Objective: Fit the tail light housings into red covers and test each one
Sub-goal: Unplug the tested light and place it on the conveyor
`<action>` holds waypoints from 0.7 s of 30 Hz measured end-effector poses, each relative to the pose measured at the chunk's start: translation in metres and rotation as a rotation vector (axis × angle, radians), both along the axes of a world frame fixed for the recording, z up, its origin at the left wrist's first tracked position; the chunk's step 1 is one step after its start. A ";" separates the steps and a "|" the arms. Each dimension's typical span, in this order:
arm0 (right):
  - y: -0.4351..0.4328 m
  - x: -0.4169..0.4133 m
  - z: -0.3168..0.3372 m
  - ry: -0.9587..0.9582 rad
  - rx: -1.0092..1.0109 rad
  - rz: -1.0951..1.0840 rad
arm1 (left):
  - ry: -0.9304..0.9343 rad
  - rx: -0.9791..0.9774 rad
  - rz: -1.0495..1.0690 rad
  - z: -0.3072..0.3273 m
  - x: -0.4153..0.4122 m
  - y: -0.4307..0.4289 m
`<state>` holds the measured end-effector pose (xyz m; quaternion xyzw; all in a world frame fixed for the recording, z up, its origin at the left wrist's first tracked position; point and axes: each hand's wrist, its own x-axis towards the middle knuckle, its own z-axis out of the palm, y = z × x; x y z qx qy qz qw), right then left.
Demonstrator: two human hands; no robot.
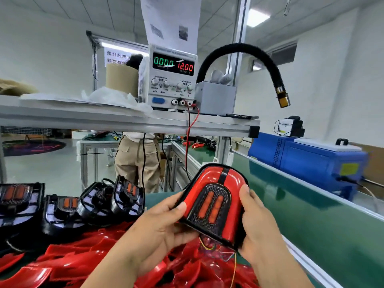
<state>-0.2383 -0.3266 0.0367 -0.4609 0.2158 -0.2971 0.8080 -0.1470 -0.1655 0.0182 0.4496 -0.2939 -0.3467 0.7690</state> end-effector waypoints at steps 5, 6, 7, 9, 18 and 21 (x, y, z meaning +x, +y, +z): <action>-0.023 -0.018 0.012 -0.066 -0.042 0.005 | 0.063 0.066 -0.006 0.031 0.001 -0.029; -0.030 -0.022 0.014 -0.066 -0.037 -0.017 | 0.069 0.087 -0.029 0.037 0.000 -0.039; -0.038 -0.026 0.014 -0.063 -0.031 -0.051 | 0.066 0.109 -0.051 0.043 -0.002 -0.049; -0.057 -0.035 0.016 -0.058 -0.025 -0.108 | 0.048 0.149 -0.086 0.052 -0.007 -0.073; -0.165 -0.061 0.020 -0.035 0.017 -0.270 | 0.162 0.243 -0.169 0.064 -0.020 -0.197; -0.198 -0.057 0.018 0.032 0.022 -0.300 | 0.240 0.258 -0.196 0.057 -0.019 -0.230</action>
